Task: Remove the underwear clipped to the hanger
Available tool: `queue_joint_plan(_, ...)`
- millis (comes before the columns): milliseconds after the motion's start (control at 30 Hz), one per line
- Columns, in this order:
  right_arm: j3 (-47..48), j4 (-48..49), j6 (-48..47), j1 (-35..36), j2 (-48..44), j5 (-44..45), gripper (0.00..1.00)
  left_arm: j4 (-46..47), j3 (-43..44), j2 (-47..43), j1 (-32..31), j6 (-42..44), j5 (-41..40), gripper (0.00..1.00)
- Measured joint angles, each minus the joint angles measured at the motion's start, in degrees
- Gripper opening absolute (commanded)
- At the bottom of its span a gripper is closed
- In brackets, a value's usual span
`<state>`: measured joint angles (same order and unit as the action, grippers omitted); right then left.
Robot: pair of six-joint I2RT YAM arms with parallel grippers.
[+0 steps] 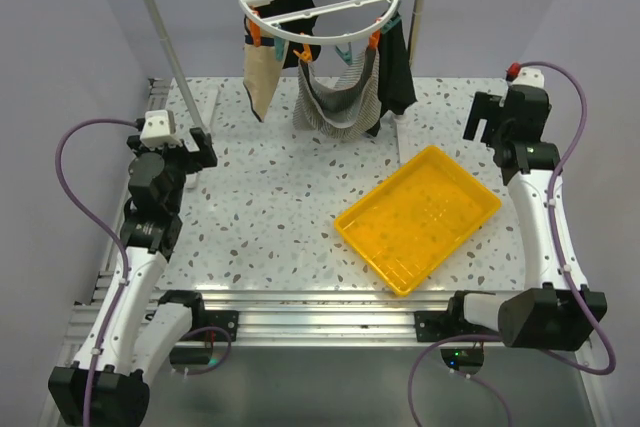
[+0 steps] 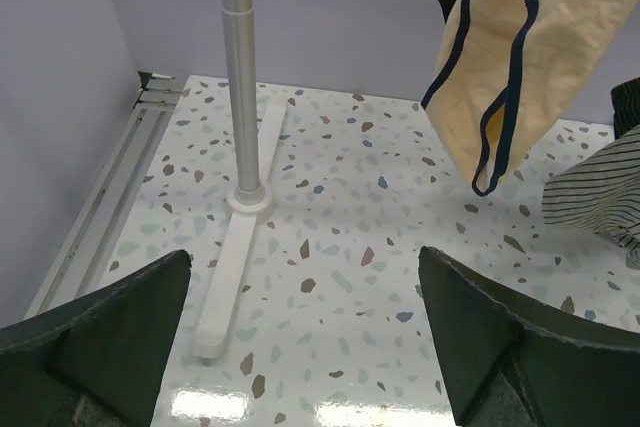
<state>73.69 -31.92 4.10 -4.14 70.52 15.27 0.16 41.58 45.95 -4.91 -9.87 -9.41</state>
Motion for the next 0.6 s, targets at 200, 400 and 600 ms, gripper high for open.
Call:
queue_joint_plan(200,0.3,0.2,-8.2,0.0,0.0,-15.5,0.99,-1.2,0.6,-2.2,0.0,-1.0,2.3,1.00)
queue_joint_plan(400,0.3,0.1,-20.1,5.1,-2.8,-39.6,0.99,-3.5,1.8,-3.7,0.0,-3.1,4.6,1.00)
queue_joint_plan(600,5.3,2.5,-17.8,5.9,0.9,-57.0,0.99,-5.1,2.0,-5.8,0.0,-5.6,6.5,1.00)
